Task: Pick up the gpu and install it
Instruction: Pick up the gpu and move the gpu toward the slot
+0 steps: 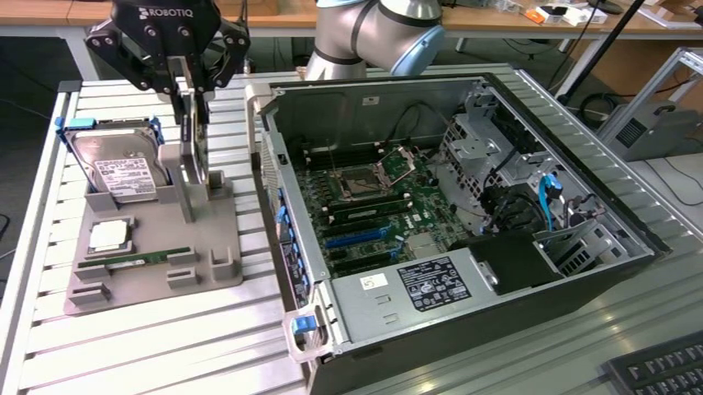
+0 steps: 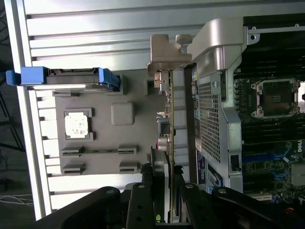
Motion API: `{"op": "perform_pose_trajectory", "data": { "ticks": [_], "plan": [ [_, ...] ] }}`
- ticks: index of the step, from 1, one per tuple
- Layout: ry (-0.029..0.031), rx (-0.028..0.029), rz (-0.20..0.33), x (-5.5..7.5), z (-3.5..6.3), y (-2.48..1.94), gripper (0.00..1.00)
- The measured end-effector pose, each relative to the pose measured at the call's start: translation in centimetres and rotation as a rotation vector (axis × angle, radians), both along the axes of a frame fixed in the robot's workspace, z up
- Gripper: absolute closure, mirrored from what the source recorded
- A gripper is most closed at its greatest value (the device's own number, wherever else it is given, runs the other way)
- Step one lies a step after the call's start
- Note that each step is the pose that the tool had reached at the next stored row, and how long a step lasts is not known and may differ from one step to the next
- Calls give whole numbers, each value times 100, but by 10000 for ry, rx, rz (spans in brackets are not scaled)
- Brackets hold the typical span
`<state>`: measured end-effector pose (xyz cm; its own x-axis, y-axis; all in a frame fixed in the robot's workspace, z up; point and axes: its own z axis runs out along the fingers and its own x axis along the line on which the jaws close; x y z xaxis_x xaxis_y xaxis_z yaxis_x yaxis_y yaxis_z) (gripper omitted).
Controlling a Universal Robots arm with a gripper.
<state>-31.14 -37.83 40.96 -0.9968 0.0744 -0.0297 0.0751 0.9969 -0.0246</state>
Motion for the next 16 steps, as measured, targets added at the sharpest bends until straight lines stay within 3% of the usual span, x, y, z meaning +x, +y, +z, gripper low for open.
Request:
{"op": "perform_pose_trajectory", "data": {
  "ticks": [16],
  "plan": [
    [0,0,0,0,41,0,73]
  ]
}}
